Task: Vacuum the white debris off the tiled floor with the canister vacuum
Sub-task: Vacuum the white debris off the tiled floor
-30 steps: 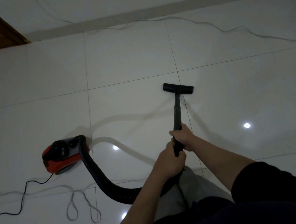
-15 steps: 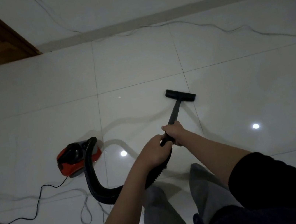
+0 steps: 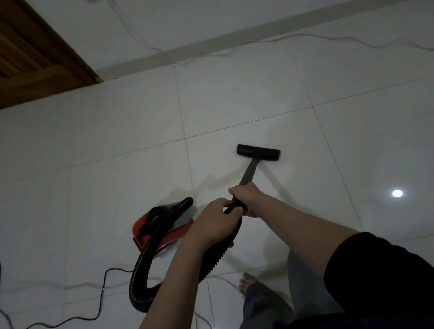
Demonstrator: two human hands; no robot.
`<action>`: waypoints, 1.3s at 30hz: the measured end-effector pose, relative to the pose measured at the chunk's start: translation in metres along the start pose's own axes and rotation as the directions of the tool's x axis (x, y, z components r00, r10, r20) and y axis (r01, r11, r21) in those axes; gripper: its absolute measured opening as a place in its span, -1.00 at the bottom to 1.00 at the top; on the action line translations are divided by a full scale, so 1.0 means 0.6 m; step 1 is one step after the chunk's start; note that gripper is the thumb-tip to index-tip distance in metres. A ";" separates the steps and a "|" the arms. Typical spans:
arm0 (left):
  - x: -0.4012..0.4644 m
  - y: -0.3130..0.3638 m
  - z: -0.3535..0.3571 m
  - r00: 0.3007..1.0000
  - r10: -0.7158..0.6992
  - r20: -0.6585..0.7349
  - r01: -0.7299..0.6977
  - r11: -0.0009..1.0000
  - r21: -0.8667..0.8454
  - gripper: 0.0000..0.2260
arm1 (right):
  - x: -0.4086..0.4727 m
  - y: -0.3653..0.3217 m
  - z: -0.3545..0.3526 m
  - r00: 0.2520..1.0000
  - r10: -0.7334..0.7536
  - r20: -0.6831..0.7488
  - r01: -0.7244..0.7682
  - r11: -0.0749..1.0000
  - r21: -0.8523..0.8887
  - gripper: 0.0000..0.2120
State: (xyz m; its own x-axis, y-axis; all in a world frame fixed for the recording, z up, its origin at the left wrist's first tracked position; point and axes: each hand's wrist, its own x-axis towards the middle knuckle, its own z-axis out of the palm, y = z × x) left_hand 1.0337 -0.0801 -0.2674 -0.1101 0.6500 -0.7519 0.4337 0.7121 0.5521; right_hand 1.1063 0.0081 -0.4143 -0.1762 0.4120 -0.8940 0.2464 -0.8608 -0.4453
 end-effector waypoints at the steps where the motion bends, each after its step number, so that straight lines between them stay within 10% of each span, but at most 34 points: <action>1: -0.002 -0.016 -0.020 1.000 -0.002 -0.001 0.002 1.000 -0.007 -0.72 | 0.001 0.000 0.026 1.000 0.003 0.007 -0.003 1.000 -0.009 -0.63; 23: 0.037 -0.159 -0.394 0.999 -0.039 -0.034 0.041 0.997 0.064 -0.87 | 0.077 -0.116 0.420 0.996 0.084 0.008 -0.083 0.988 -0.129 -0.31; 39: -0.008 -0.323 -0.606 0.999 0.013 -0.052 -0.006 0.992 0.122 -0.75 | 0.045 -0.108 0.658 0.994 0.026 0.104 -0.017 0.996 -0.091 -0.65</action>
State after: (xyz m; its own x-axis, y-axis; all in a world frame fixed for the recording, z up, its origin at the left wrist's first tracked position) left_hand 0.6251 -0.1249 -0.2401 -0.1511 0.6719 -0.7251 0.5403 0.6704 0.5086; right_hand 0.7097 -0.0432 -0.3897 -0.2679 0.3560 -0.8953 0.3346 -0.8370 -0.4329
